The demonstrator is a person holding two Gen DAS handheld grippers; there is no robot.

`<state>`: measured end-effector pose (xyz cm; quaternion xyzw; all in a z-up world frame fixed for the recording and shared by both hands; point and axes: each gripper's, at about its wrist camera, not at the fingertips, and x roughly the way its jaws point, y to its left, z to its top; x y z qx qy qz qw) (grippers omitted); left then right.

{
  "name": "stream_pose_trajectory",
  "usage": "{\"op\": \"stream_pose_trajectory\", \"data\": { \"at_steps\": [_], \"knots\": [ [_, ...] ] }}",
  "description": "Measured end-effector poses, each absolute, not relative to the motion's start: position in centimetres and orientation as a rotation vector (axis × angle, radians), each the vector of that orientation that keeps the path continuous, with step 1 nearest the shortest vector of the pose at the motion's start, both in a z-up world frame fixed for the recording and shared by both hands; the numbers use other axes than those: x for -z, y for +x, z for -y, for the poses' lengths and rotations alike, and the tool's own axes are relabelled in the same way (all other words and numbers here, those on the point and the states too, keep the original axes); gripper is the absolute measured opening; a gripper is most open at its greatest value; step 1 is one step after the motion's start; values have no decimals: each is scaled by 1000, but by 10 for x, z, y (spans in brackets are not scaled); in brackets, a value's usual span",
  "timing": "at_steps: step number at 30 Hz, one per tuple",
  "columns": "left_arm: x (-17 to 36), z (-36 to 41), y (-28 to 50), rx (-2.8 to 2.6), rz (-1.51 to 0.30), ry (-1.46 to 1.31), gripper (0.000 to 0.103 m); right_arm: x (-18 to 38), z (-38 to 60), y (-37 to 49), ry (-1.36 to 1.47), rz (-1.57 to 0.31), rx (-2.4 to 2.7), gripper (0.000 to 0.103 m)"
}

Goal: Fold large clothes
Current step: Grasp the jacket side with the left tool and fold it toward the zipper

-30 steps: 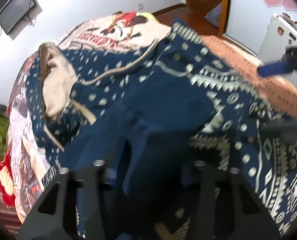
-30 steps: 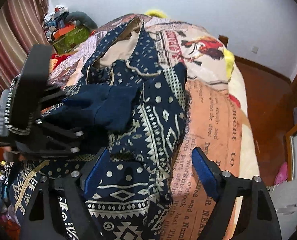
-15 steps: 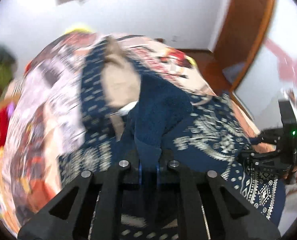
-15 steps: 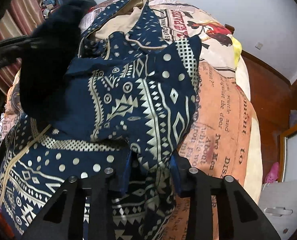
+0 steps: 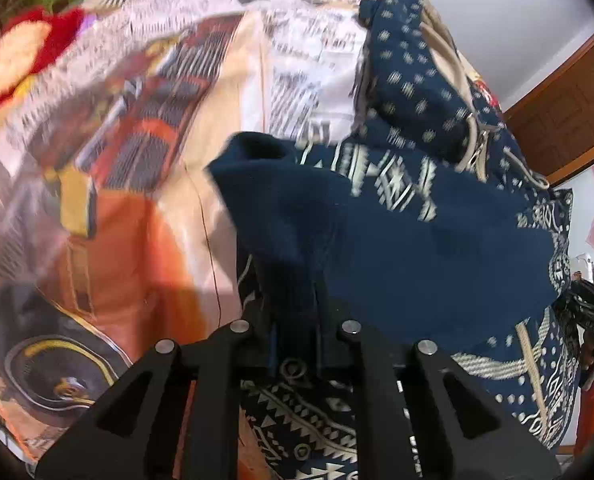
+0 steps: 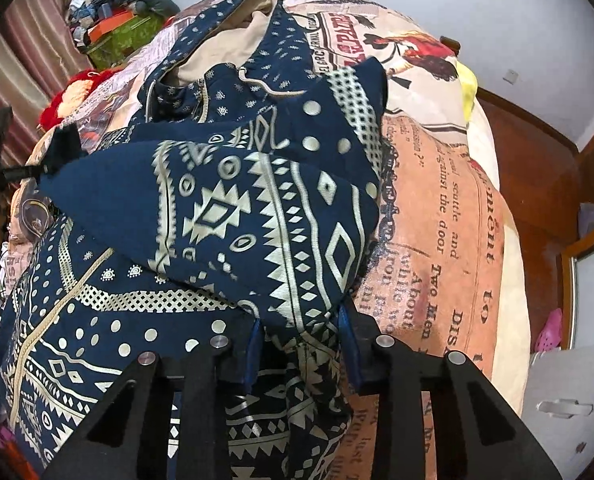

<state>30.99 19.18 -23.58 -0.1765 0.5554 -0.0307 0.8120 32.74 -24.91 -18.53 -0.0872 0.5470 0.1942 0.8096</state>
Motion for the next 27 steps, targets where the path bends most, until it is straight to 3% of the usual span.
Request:
{"op": "stream_pose_trajectory", "data": {
  "at_steps": [5,8,18,24,27],
  "knots": [
    [233,-192,296,53,-1175,-335,34,179,249,327,-191,-1138,-379,31],
    [223,-197,291,62,-1154,-328,38,167,251,329,-174,-1097,-357,31],
    [219,-190,285,102,-1150,-310,43,173,279,352,-38,-1138,-249,32],
    [197,-183,270,131,-1114,-235,43,180,288,350,-35,-1168,-266,40],
    [180,-186,266,113,-1073,-215,52,174,290,347,-46,-1149,-278,40]
  ]
}}
